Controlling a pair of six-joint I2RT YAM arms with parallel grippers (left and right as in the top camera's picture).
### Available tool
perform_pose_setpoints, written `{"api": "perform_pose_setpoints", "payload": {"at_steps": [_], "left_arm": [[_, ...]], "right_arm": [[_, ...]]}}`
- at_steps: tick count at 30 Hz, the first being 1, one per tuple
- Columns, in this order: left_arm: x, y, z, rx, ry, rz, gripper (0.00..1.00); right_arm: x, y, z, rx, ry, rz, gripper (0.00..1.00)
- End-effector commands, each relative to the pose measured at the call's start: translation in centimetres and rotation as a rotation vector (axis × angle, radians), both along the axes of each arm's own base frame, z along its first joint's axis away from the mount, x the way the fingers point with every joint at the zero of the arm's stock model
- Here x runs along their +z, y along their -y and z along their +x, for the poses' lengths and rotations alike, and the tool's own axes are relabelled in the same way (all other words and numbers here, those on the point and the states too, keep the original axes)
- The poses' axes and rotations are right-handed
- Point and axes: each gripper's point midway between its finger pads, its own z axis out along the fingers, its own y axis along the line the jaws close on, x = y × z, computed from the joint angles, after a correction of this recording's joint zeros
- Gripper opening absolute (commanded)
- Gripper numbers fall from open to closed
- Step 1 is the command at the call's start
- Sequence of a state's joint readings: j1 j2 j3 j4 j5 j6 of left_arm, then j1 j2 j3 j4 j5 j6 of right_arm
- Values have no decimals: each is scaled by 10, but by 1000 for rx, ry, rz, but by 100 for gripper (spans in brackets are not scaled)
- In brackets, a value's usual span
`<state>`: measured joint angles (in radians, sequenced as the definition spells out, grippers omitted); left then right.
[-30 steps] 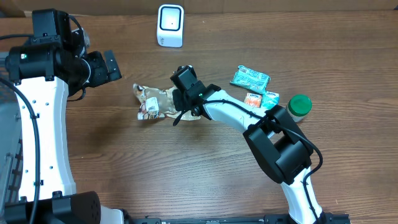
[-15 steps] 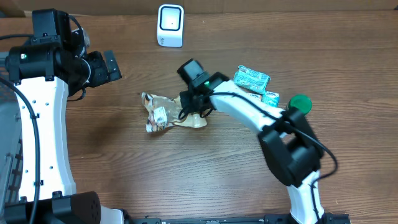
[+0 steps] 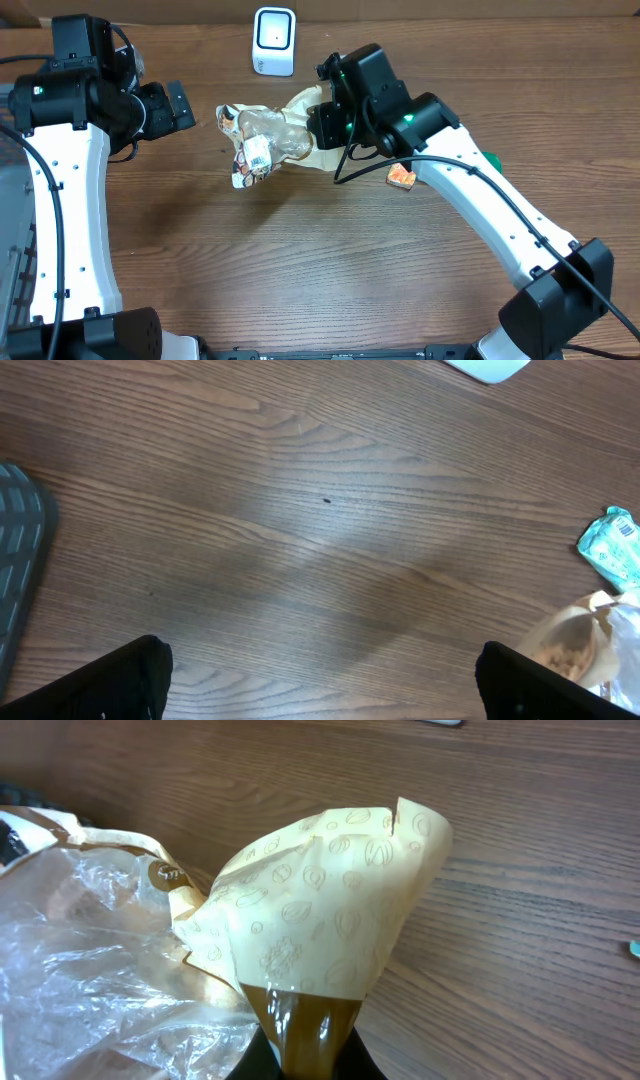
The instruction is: Scan the item barcode
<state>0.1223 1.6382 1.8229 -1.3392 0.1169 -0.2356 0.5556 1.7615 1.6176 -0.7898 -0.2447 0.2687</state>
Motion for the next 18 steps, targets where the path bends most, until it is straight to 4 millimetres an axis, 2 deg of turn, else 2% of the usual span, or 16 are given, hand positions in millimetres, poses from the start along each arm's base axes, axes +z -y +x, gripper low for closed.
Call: {"api": "perform_pose_setpoints", "payload": {"at_steps": [1, 6, 9, 13, 14, 15, 18], "left_arm": [[8, 0, -1, -6, 24, 2, 100], [8, 0, -1, -6, 24, 2, 100], [7, 0, -1, -6, 23, 2, 100], [7, 0, -1, -6, 23, 2, 100], [7, 0, -1, -7, 23, 3, 100], [7, 0, -1, -6, 23, 2, 100], [7, 0, -1, -7, 22, 2, 100]], "right_arm": [[12, 6, 6, -7, 35, 3, 4], [12, 10, 12, -36, 60, -22, 4], [16, 15, 22, -82, 106, -42, 4], [29, 41, 57, -253, 269, -151, 4], [41, 61, 79, -402, 398, -249, 4], [45, 68, 87, -454, 446, -282, 4], [60, 71, 109, -529, 589, -334, 4]]}}
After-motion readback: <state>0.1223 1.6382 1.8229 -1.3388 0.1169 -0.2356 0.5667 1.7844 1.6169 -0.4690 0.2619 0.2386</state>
